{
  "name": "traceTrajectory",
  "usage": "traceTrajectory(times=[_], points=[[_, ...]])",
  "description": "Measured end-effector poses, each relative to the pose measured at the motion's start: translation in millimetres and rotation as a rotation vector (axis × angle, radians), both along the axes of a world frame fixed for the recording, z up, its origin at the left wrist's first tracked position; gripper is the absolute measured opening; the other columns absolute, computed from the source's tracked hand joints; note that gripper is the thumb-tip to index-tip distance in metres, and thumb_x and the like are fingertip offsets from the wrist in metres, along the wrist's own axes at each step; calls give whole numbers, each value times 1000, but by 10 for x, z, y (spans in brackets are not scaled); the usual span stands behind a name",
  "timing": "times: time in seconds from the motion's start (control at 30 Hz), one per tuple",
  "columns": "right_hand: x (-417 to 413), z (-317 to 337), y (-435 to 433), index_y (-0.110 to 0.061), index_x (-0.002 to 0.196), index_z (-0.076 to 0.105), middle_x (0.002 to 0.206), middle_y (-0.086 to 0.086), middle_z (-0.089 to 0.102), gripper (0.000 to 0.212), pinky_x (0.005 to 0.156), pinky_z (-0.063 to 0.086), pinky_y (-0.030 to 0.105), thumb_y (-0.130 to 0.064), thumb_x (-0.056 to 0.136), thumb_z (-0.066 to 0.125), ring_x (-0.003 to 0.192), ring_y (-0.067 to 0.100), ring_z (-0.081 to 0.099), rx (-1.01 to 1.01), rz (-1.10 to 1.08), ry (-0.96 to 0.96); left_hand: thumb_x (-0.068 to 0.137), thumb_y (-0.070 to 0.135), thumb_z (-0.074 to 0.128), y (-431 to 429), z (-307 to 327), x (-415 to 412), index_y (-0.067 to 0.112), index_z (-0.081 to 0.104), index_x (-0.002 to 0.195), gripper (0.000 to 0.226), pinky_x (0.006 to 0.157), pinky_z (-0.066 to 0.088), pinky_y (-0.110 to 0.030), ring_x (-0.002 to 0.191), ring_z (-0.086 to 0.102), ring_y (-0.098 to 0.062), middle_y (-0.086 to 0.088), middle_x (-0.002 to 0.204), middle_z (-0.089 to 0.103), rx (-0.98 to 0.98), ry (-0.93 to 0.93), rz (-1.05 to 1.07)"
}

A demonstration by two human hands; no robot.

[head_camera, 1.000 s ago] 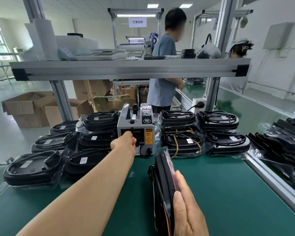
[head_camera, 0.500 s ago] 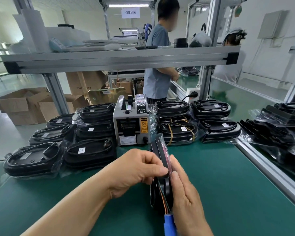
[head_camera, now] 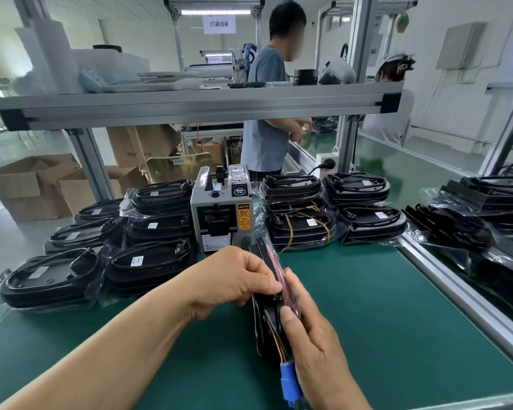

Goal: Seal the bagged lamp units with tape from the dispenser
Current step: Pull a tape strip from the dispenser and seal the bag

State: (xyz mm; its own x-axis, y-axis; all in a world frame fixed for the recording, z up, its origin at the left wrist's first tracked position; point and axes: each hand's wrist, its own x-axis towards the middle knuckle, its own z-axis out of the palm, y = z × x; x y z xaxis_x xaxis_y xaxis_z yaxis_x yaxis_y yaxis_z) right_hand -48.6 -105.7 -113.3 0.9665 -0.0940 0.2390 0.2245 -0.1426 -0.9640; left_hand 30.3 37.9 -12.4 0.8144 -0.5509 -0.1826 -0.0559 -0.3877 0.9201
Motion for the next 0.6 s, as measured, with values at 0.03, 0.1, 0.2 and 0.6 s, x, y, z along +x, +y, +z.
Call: traceTrajectory(times=[0.03, 0.1, 0.2, 0.6], points=[[-1, -2, -2, -50, 142, 37, 153, -24, 39, 53, 122, 27, 38, -38, 91, 46, 142, -6, 32, -3, -1, 3, 82, 14, 77, -4, -10, -3, 15, 67, 66, 19, 48, 34, -17, 47, 37, -7, 6, 52, 52, 1, -12, 7], [-2, -6, -5, -49, 143, 37, 153, -24, 39, 54, 122, 27, 38, -38, 91, 46, 142, -6, 32, -7, -3, 6, 80, 15, 78, -12, -30, -5, 15, 68, 65, 18, 49, 34, -17, 48, 38, -8, 5, 54, 53, 0, -38, 24], [-5, 2, -3, -47, 145, 35, 153, -23, 39, 55, 122, 27, 37, -39, 91, 46, 142, -6, 32, -19, -4, 7, 81, 13, 77, -22, -74, -16, 12, 68, 68, 16, 48, 34, -16, 49, 39, -7, 5, 55, 55, -14, -62, 57], [-3, 21, 14, -44, 146, 33, 154, -23, 37, 57, 122, 27, 34, -40, 90, 44, 142, -9, 30, -47, -4, 5, 82, 16, 77, -23, -243, -29, 16, 68, 67, 17, 48, 37, -8, 46, 47, 3, 14, 53, 57, -31, -179, 132]])
